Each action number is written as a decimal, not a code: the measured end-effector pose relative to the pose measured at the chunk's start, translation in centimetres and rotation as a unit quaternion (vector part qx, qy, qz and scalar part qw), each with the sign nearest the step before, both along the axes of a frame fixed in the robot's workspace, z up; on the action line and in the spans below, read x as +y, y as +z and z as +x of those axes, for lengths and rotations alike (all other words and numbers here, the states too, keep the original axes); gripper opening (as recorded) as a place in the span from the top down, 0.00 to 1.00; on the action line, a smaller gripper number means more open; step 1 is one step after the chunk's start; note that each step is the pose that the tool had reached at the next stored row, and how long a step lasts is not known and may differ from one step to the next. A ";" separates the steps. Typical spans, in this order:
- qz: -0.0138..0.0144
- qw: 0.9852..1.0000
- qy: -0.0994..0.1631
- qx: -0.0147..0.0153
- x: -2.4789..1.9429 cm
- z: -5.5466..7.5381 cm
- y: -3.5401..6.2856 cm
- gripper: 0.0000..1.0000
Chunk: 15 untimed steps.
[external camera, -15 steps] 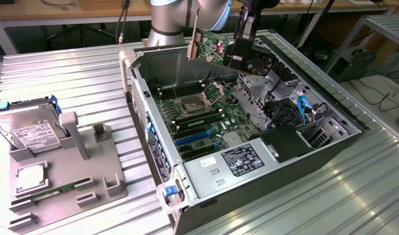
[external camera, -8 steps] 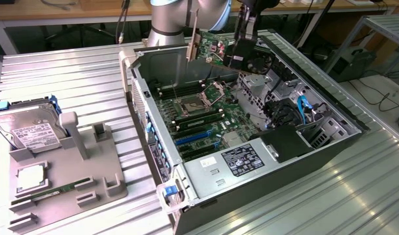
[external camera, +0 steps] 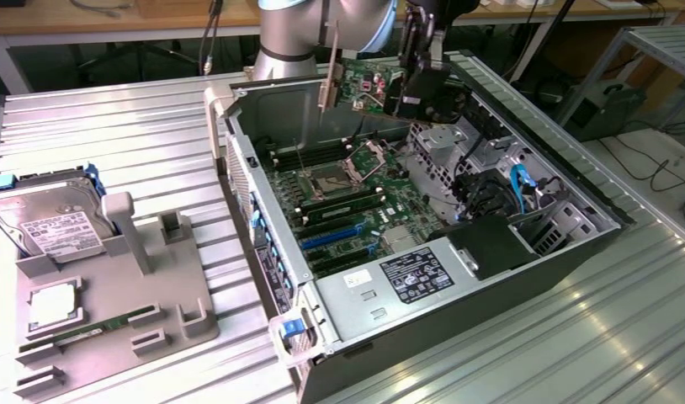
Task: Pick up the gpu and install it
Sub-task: 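Insert the gpu into the slot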
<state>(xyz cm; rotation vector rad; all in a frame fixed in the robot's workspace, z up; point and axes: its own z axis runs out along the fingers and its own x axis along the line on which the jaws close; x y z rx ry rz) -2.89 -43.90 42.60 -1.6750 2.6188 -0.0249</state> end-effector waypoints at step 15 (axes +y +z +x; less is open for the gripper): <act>0.000 0.992 0.126 0.000 0.00 0.0 -0.02 0.72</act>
